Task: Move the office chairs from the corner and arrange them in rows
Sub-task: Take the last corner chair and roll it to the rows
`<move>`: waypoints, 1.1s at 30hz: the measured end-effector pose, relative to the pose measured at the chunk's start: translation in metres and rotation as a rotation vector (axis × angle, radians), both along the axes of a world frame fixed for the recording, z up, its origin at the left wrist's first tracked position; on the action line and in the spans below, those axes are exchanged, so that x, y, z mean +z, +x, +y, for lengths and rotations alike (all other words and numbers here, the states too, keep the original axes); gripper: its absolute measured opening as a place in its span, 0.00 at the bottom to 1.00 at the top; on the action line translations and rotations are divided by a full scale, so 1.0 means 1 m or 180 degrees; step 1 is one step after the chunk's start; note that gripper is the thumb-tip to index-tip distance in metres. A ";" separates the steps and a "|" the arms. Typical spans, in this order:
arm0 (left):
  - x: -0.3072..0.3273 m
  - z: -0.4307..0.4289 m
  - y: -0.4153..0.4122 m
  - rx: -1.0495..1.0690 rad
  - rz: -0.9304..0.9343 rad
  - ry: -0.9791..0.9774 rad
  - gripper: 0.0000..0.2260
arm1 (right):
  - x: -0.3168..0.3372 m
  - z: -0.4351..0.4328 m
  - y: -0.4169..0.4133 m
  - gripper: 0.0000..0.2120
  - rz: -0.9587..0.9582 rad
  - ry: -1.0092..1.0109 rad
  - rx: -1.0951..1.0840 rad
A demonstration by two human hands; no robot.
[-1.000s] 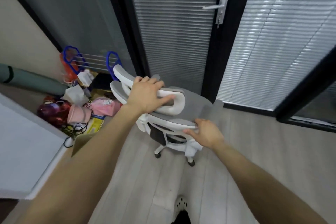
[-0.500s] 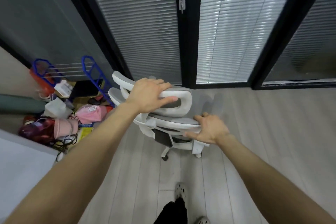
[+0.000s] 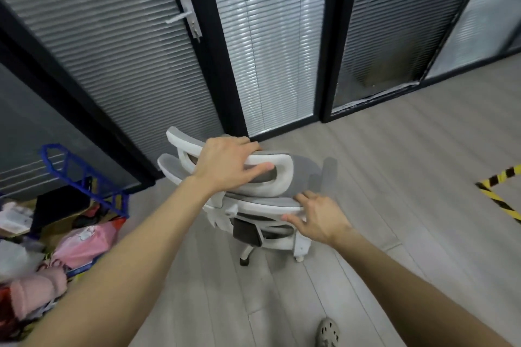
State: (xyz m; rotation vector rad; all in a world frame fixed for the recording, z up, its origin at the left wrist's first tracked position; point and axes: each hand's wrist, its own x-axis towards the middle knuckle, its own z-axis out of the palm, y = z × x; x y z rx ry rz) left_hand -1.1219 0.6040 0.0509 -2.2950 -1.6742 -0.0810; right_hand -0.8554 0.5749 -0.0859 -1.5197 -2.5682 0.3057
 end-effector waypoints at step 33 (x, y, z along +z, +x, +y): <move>0.001 0.212 0.241 -0.1431 0.0017 0.0078 0.34 | -0.020 0.107 0.202 0.36 0.0537 0.0042 -0.1698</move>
